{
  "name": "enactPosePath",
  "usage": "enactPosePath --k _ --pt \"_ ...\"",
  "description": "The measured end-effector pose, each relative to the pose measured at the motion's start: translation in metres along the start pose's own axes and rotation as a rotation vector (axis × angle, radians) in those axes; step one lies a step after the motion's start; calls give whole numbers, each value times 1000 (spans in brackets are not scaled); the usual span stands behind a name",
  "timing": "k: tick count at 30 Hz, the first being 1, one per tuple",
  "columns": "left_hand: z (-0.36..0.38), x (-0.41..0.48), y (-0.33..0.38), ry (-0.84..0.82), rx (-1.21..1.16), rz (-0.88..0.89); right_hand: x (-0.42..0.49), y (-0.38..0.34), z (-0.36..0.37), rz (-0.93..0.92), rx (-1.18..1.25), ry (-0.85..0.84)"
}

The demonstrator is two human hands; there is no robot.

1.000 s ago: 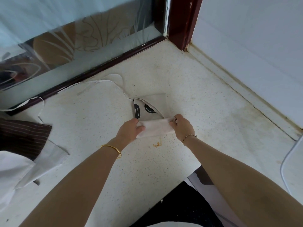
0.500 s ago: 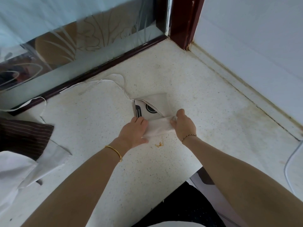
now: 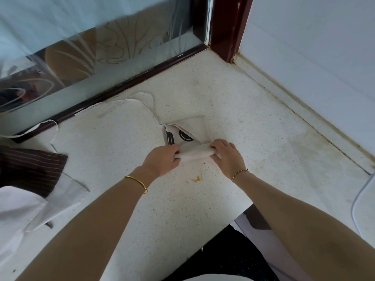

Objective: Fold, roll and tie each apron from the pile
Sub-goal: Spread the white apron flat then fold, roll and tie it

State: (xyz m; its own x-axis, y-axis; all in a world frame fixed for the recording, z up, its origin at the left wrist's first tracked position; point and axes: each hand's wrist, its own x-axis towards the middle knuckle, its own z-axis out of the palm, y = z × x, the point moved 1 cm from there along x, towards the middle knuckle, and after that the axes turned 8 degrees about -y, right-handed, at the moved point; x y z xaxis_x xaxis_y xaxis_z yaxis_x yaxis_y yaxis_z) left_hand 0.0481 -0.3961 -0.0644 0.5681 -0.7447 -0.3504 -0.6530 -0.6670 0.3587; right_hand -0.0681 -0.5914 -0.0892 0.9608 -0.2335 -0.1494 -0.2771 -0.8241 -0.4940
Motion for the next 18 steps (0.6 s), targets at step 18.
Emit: enactPosePath --k 18 --pt "14 -6 -10 -30 -568 -275 20 -24 -2 290 95 -123"
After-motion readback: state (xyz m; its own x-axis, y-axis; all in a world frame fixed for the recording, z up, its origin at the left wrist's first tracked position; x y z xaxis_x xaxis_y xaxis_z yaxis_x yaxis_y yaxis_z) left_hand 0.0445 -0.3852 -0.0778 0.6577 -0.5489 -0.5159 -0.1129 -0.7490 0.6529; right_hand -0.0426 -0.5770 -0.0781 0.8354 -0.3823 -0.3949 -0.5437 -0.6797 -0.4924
